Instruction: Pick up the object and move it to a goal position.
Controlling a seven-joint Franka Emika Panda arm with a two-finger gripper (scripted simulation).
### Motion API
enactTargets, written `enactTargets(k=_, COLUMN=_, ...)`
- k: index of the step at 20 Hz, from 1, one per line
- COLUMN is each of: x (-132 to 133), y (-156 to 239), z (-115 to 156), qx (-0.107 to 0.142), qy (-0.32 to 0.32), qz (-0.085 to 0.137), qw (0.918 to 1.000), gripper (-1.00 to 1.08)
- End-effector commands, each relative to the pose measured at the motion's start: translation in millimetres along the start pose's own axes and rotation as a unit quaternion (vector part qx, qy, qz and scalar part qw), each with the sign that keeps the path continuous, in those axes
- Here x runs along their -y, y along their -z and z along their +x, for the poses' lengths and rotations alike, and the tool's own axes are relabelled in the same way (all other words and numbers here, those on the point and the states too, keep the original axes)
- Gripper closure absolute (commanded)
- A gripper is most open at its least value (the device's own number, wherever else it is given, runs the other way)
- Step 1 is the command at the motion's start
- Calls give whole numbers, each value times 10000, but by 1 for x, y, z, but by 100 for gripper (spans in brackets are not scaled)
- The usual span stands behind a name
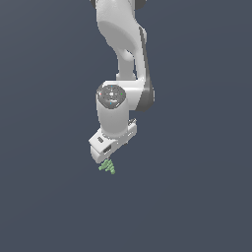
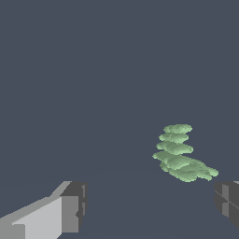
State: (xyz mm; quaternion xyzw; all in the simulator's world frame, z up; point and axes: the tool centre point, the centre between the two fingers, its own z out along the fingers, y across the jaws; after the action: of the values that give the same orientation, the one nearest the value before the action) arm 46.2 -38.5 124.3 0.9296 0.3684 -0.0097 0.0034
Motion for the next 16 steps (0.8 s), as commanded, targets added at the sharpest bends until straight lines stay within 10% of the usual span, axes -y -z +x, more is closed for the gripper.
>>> enactTargets(k=1, x=-7, y=-4, z=1, qx=-8, qy=317, qz=-2, qw=9995, gripper=-92)
enactTargets(k=16, x=-43, y=-25, z=0, qx=-70, qy=2029, qz=-19, qw=9792, gripper=-92)
